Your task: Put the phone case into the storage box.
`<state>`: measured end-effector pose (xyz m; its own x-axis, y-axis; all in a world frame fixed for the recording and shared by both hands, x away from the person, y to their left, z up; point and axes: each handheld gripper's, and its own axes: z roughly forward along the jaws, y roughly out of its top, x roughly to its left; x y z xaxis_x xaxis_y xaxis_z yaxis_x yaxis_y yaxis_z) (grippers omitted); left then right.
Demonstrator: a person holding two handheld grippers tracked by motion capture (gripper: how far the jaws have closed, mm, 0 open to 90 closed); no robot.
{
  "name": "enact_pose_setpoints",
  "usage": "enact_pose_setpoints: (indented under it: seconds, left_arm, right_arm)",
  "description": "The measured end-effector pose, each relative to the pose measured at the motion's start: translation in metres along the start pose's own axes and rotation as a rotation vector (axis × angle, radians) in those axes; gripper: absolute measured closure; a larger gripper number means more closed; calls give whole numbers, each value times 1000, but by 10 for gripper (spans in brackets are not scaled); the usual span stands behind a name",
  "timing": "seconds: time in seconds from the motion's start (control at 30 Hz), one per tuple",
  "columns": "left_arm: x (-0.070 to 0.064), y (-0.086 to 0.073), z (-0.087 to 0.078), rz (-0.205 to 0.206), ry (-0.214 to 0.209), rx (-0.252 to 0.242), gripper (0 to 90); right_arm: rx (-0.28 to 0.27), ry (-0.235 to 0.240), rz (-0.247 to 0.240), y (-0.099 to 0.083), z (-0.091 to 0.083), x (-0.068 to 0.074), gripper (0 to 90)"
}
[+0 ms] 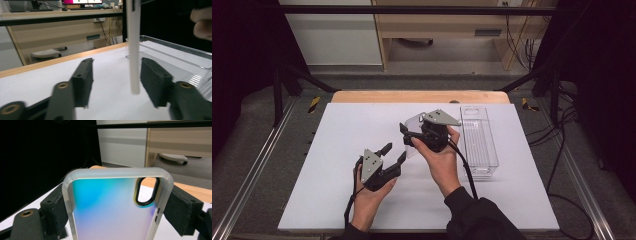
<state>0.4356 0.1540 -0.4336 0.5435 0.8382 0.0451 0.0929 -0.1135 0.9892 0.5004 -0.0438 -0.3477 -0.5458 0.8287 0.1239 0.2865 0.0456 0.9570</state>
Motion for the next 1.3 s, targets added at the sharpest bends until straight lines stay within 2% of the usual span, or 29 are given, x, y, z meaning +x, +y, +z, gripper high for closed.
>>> enact_pose_setpoints:
  seconds: [0.17, 0.37, 0.5, 0.57, 0.67, 0.87, 0.97, 1.13, 1.3]
  left_arm:
    - [7, -1, -13, 27, 38, -9, 287]
    - [21, -4, -25, -6, 96, -11, 210]
    - [32, -7, -33, -43, 126, -5, 164]
    - [36, -9, -38, -37, 152, 6, 146]
    - [40, -13, -46, -37, 166, 16, 114]
    - [49, -23, -60, -45, 152, 9, 57]
    - [57, -25, -62, -67, 146, -6, 51]
    - [66, -27, -65, -42, 108, -27, 44]
    - [77, -29, -72, -70, 96, -42, 43]
  right_arm:
    - [-5, -20, -5, 5, -7, -10, 178]
    - [-7, -41, -15, 7, -13, -21, 179]
    - [-12, -61, -20, 11, -17, -26, 179]
    - [-15, -73, -22, 14, -19, -29, 179]
    - [-16, -88, -25, 18, -20, -36, 179]
    - [0, -128, -35, 25, -23, -49, 178]
    - [6, -136, -11, 29, -23, -57, 178]
    - [9, -150, -12, 36, -22, -68, 178]
    - [4, -175, -2, 44, -19, -79, 178]
